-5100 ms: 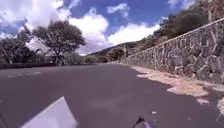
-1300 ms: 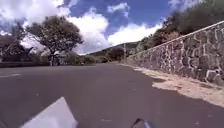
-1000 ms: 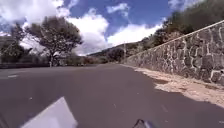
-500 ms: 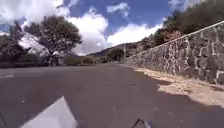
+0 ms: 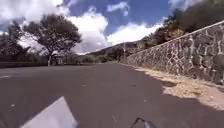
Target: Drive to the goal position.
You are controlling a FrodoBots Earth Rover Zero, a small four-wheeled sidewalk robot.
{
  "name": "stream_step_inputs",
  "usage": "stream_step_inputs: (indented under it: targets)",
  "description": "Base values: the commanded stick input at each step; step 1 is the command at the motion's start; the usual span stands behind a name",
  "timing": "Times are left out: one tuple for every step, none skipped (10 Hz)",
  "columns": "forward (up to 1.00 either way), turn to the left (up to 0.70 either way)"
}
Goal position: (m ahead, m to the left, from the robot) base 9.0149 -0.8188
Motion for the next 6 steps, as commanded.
stream_step_inputs:
  targets:
    - [0.45,0.0]
    - [0.45,0.0]
    - [0.45,0.0]
    - [0.45,0.0]
    - [0.45,0.0]
    - [0.45,0.0]
